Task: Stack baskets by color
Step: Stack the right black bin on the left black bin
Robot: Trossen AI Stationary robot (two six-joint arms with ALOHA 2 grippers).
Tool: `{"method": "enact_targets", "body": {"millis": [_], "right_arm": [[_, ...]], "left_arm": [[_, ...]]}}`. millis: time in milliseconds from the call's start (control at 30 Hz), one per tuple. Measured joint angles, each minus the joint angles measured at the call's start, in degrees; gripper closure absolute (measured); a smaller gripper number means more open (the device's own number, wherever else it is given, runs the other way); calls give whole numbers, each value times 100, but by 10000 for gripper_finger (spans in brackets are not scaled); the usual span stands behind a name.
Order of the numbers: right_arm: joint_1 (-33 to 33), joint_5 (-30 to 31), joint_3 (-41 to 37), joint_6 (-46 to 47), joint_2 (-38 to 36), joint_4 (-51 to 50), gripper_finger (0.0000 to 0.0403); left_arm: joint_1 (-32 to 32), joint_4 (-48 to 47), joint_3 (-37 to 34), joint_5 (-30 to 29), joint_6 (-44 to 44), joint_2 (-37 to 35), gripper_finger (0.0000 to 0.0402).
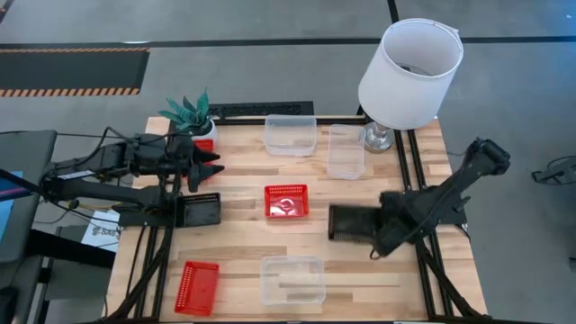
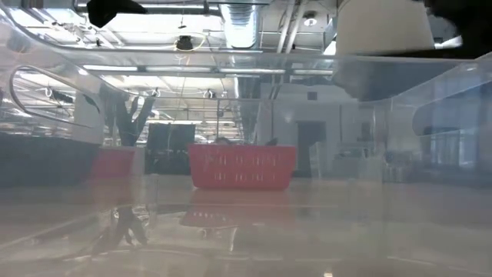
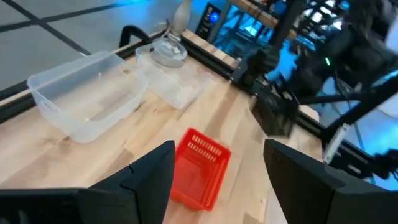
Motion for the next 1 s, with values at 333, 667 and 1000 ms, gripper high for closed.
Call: {"method": "enact_targets", "body": {"millis": [333,667,1000], "right_arm": [[-1686,1306,95,-2957,374,3523,397],[-2871,-508,146,-4906,2712,9699,398],[-3185,-1715,2702,-5266,4889,9713,398]], "left_arm": [[0,-77,0,605,356,6,168],[0,896,0,1742,637,-211,168],[-2,1404,0,2050,639,-758,168]]}}
